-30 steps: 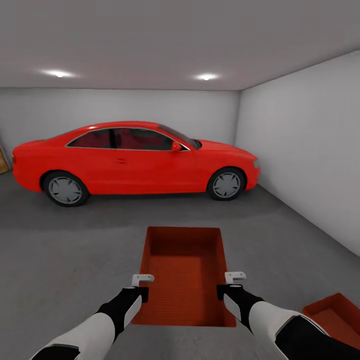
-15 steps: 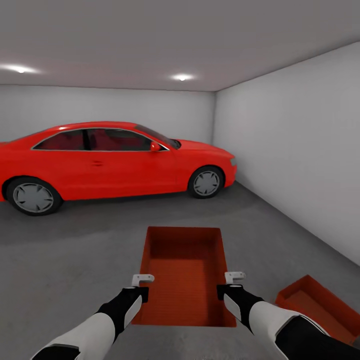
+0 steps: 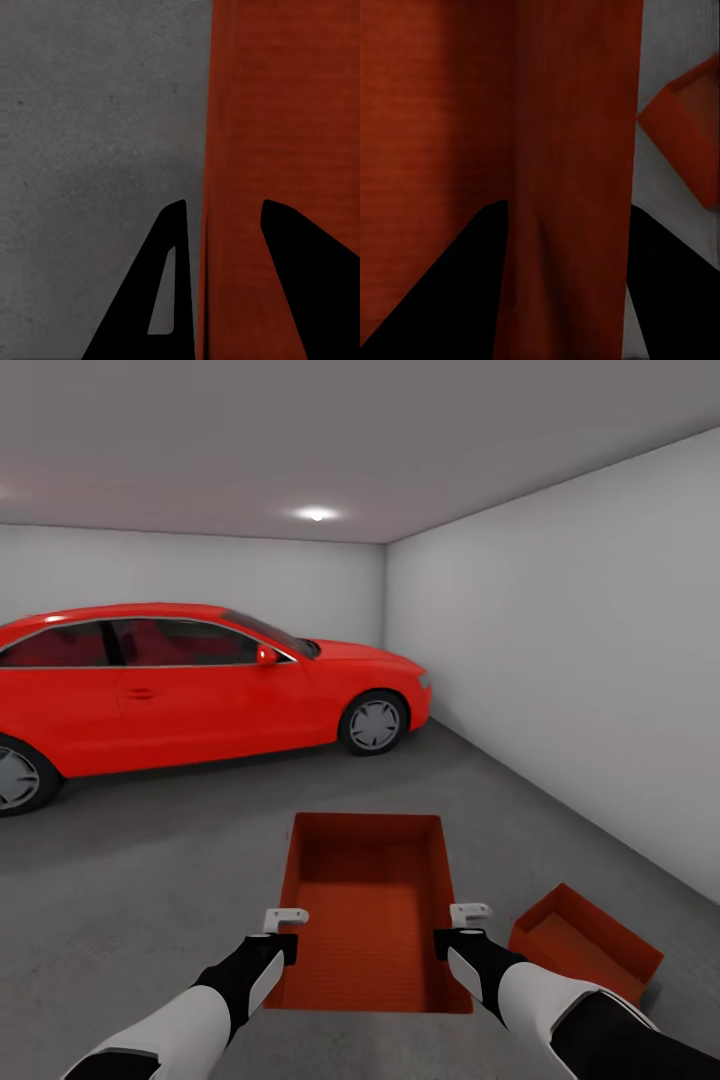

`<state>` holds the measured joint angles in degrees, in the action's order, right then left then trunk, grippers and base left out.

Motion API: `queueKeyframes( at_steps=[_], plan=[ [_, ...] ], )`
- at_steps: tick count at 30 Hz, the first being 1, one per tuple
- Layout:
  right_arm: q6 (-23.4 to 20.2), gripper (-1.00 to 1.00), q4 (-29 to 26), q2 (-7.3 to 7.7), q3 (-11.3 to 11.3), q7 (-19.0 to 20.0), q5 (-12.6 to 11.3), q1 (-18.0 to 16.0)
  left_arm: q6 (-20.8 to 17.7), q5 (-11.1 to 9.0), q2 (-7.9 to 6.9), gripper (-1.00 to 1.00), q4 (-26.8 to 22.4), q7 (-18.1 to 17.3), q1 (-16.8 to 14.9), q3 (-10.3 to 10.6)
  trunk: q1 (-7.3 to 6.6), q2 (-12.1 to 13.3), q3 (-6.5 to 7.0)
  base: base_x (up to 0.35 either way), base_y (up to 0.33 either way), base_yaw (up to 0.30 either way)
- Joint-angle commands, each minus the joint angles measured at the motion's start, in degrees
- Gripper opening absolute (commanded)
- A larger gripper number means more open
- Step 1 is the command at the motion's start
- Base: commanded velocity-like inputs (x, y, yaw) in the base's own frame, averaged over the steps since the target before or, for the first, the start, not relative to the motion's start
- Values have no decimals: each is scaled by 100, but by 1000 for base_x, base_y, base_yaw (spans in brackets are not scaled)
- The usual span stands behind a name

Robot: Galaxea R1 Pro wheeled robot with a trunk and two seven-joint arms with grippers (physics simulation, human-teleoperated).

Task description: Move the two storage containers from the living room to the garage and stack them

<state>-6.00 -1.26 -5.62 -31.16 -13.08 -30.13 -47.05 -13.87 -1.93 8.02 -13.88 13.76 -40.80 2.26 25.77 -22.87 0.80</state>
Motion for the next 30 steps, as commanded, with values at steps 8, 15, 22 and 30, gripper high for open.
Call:
queueKeyframes(
  at_steps=[8, 15, 22, 30],
  plan=[
    [231, -100, -14, -55, -498, -310, 59, -1, -46, 43, 7, -100, 8, 38, 1, -85, 2, -4, -2, 113, 0, -281],
    [231, -100, -14, -53, -496, -310, 59, 2, -46, 43, 7, -100, 16, 46, 1, -85, 2, -4, -2, 313, 0, -281],
    [231, -100, -15, -54, -499, -310, 59, 1, -46, 43, 7, -100, 16, 45, 1, -85, 2, -4, -2, 321, 0, -281],
    [231, -100, -14, -60, -499, -310, 59, 1, -46, 43, 7, -100, 15, 40, 1, -85, 2, -4, -2, 321, 0, -281]
  ],
)
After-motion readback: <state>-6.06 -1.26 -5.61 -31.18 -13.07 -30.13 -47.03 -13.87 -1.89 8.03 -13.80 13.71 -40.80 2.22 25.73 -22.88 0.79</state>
